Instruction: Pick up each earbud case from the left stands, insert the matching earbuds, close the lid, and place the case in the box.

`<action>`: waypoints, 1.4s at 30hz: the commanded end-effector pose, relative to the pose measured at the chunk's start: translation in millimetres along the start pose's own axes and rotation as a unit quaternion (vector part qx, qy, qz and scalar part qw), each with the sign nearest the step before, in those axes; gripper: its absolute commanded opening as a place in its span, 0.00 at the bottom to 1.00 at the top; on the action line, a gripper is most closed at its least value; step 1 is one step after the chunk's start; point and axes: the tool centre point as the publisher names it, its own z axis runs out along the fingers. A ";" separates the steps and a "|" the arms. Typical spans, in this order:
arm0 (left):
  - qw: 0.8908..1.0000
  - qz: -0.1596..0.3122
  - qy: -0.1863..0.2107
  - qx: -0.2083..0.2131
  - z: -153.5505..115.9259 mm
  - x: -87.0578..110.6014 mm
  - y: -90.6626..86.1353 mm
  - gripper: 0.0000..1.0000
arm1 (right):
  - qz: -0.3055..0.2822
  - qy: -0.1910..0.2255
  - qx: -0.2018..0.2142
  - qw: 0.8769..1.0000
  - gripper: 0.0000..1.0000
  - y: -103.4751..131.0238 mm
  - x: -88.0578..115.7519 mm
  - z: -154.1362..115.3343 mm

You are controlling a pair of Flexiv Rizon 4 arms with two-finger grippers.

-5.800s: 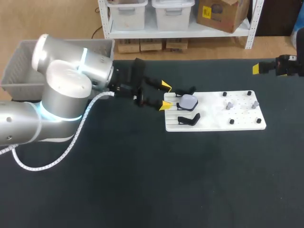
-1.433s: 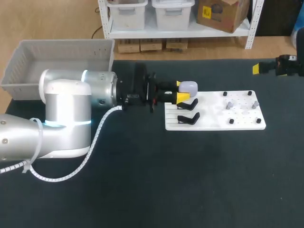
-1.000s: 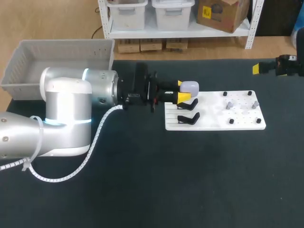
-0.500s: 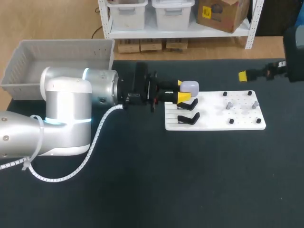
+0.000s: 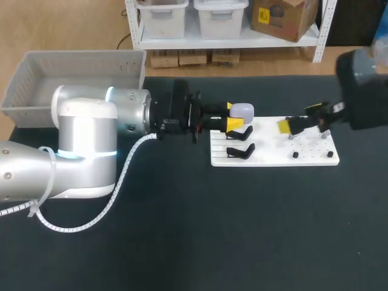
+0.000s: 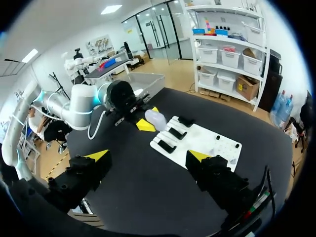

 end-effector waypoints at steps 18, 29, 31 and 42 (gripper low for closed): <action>1.000 0.001 -0.001 -0.001 -0.3 0.6 0.0 0.00 | 0.043 0.045 -0.022 0.998 1.00 -6.9 -12.8 81.5; 1.000 0.001 -0.001 -0.001 -0.3 0.6 0.0 0.00 | 0.062 0.052 -0.018 0.997 1.00 -20.8 -13.9 93.4; 1.000 0.001 -0.001 -0.001 -0.3 0.6 0.0 0.00 | 0.065 0.052 -0.017 0.996 1.00 -23.6 -14.1 95.0; 1.000 0.001 -0.001 -0.001 -0.3 0.6 0.0 0.00 | 0.086 0.055 -0.004 0.995 1.00 -38.0 -13.5 103.2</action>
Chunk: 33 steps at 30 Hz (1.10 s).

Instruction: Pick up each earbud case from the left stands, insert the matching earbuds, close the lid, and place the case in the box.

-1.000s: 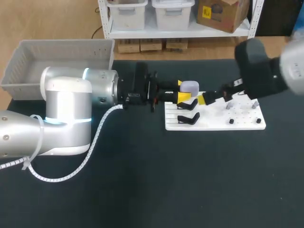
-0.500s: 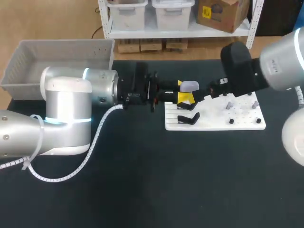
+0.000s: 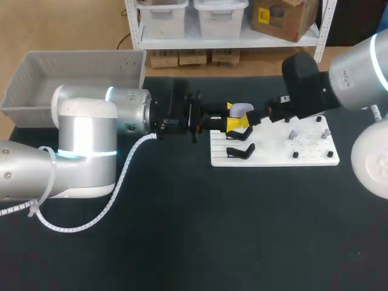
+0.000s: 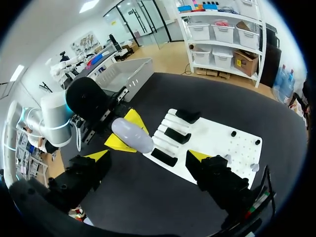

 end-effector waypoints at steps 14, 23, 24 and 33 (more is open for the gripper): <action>1.000 0.001 -0.001 -0.001 -0.2 0.6 -0.2 0.00 | 0.017 -0.009 0.011 1.000 1.00 -12.7 -9.2 4.8; 1.000 0.001 -0.001 -0.001 -0.2 0.6 -0.2 0.00 | 0.023 -0.047 0.020 0.998 1.00 -14.5 -18.2 -9.2; 1.000 0.001 -0.001 -0.001 -0.2 0.6 -0.2 0.00 | 0.021 -0.056 0.021 0.998 1.00 -13.7 -19.6 -12.8; 1.000 0.001 -0.001 -0.001 -0.2 0.6 -0.2 0.00 | -0.050 -0.033 0.152 0.987 1.00 -16.6 -19.8 -46.7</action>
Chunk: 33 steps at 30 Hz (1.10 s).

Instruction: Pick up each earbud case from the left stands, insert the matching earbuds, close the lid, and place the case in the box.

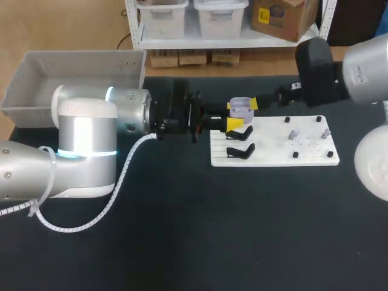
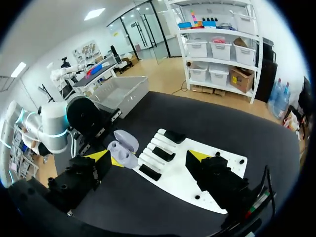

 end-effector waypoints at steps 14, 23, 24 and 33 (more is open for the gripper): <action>1.000 0.001 -0.001 -0.001 -0.2 0.6 -0.4 0.00 | -0.019 0.182 0.219 0.958 1.00 -49.6 38.2 -45.9; 1.000 0.001 -0.001 -0.001 -0.2 0.6 -0.4 0.00 | -0.026 0.241 0.221 0.945 1.00 -86.7 58.1 -38.7; 1.000 0.001 -0.001 -0.001 -0.2 0.6 -0.4 0.00 | -0.026 0.247 0.224 0.943 1.00 -90.8 59.8 -38.0; 1.000 0.001 -0.001 -0.001 -0.2 0.6 -0.4 0.00 | -0.002 0.261 0.221 0.940 1.00 -116.0 75.8 -28.7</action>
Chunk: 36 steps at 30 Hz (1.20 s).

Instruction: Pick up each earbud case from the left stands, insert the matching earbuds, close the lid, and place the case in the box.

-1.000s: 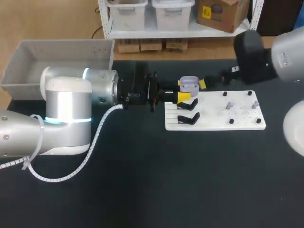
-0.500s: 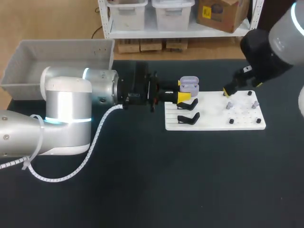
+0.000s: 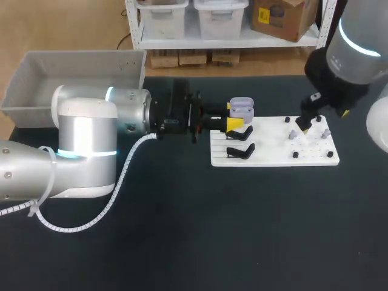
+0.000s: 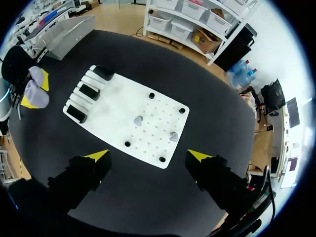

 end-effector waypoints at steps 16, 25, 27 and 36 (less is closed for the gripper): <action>1.000 0.001 -0.001 -0.001 -0.1 0.6 -0.4 0.00 | 0.005 0.000 0.001 1.000 1.00 -6.6 -1.7 13.3; 1.000 0.001 -0.001 -0.001 -0.1 0.6 -0.4 0.00 | 0.004 0.026 0.023 0.999 1.00 4.5 -19.3 33.1; 1.000 0.001 -0.001 -0.001 -0.1 0.6 -0.4 0.00 | 0.007 0.028 0.014 0.999 1.00 6.8 -19.0 36.7; 1.000 0.001 -0.001 -0.001 -0.1 0.6 -0.4 0.00 | 0.024 0.042 0.001 0.999 1.00 -8.2 -16.7 48.2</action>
